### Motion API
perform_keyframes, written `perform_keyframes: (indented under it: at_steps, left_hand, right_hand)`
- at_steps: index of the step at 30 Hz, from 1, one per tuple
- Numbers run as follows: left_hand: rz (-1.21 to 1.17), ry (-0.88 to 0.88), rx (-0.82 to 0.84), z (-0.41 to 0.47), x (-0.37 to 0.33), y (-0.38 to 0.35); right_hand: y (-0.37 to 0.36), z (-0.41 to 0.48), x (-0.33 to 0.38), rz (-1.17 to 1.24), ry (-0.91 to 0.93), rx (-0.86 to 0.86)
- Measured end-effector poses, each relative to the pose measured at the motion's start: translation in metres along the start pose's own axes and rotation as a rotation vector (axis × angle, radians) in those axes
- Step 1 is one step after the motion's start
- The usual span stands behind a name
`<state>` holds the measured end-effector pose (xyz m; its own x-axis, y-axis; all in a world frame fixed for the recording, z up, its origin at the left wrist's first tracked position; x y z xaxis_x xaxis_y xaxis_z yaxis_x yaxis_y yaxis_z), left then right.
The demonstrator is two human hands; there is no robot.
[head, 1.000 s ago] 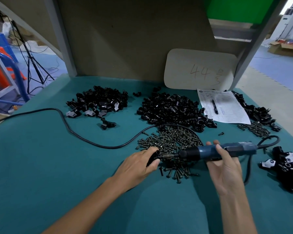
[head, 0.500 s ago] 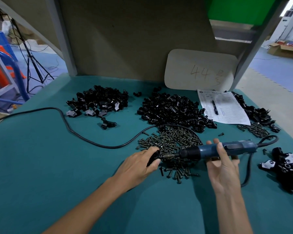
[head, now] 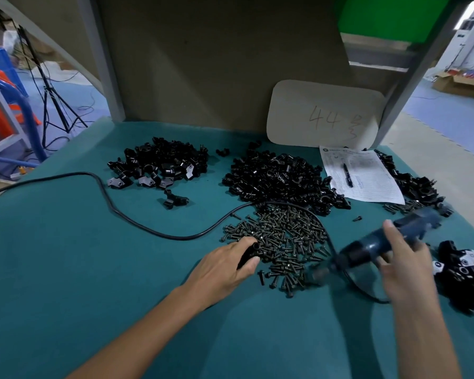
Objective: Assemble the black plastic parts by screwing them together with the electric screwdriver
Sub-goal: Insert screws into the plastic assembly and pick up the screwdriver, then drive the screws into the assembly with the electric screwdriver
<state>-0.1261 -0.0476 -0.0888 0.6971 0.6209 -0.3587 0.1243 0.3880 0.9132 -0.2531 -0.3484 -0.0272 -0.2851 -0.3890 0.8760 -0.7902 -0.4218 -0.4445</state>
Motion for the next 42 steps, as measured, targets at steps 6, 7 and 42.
perform_keyframes:
  at_steps: [6, 7, 42]
  left_hand:
    - [-0.011, 0.011, 0.001, -0.001, 0.001, 0.0]
    - [-0.009, 0.01, -0.002, -0.001, 0.0, 0.001]
    - [-0.176, 0.027, -0.029, -0.003, -0.001, 0.011]
  right_hand:
    - [0.017, 0.015, -0.005, -1.067, 0.173, -0.052]
    - [0.017, 0.014, -0.008, -1.115, 0.185, -0.06]
    - [-0.098, -0.09, -0.106, -0.552, -0.096, 0.701]
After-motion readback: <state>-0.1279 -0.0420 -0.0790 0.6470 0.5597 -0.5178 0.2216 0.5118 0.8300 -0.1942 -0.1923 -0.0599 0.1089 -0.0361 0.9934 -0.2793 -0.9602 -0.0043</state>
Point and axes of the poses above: each hand's wrist, its own z-axis towards the middle knuckle, its own y-axis out of the back of the hand, x = y × z, the point moved 4 cm from there along z, towards the middle knuckle, and after that the axes turned 12 degrees about z, right-handed, at the moved point
